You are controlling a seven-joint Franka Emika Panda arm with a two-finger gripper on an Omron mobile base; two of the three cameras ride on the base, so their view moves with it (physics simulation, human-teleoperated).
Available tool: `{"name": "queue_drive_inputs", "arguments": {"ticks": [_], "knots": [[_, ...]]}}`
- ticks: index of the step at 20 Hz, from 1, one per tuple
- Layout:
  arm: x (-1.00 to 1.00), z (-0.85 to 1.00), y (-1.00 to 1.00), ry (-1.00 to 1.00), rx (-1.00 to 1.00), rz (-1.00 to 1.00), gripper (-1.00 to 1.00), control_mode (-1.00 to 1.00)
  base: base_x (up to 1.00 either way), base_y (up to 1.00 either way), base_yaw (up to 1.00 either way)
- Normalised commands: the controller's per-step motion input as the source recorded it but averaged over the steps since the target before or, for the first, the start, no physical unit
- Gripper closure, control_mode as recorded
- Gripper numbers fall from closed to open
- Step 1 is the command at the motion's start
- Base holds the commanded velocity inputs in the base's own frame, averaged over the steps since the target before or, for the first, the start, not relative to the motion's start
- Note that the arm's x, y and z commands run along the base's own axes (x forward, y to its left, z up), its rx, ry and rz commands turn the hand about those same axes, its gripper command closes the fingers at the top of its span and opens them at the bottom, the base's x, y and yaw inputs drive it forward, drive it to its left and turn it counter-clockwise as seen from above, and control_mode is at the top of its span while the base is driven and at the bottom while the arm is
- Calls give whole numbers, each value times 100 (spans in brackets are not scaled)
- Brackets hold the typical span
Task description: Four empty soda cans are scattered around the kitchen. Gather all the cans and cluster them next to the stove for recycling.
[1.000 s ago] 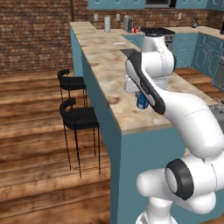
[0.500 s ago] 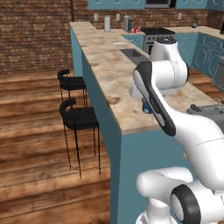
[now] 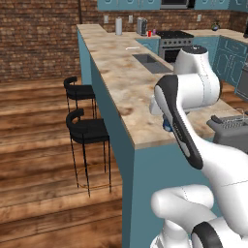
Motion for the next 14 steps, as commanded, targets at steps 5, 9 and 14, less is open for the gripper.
{"name": "queue_drive_inputs", "arguments": {"ticks": [5,9,14], "knots": [[-32,0,-8,0,0,-1,100,-100,0,0,0],[-21,0,-9,0,0,0,100,-100,0,0,0],[-15,0,-4,3,0,0,100,-100,0,0,0]]}}
